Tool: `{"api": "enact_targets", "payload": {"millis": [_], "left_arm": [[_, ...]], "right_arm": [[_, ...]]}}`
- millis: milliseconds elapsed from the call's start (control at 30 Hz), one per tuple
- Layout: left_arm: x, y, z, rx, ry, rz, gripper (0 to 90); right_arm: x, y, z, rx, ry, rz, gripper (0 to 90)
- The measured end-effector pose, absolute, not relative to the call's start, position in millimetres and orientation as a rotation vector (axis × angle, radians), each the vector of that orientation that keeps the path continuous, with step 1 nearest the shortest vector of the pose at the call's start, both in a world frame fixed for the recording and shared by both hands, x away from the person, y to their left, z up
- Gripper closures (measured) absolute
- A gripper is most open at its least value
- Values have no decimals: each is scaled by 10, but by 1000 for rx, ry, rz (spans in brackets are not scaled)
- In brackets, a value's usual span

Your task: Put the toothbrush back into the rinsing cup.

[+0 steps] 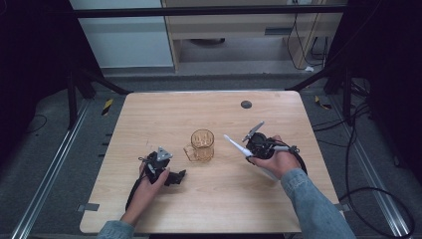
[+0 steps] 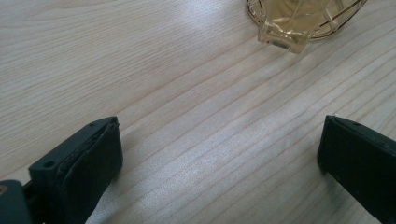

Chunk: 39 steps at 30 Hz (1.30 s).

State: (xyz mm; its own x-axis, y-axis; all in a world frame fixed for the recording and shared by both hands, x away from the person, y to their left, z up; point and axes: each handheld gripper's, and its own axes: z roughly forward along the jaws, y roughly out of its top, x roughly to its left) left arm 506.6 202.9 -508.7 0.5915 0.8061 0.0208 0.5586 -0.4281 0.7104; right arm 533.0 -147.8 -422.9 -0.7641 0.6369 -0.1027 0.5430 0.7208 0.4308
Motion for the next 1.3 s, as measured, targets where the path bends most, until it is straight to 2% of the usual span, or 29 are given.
{"api": "enact_targets", "payload": {"millis": [1300], "left_arm": [[5066, 2029, -5087, 2148, 1077, 476, 0]], "right_arm": [[5312, -1453, -4052, 1006, 2518, 817, 669]]}}
